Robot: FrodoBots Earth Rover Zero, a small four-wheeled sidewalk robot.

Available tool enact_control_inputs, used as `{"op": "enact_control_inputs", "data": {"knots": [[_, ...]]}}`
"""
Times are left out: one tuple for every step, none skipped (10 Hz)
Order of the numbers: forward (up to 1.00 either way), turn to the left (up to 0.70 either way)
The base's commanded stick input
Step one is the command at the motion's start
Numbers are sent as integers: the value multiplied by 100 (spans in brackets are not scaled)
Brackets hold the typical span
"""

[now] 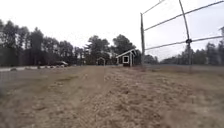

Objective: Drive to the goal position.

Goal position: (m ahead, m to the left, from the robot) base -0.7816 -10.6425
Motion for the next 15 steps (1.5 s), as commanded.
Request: {"op": "enact_control_inputs", "data": {"knots": [[70,0],[70,0],[70,0],[70,0],[70,0],[70,0],[70,0],[70,0],[70,0],[70,0],[70,0],[70,0],[70,0],[70,0],[70,0]]}}
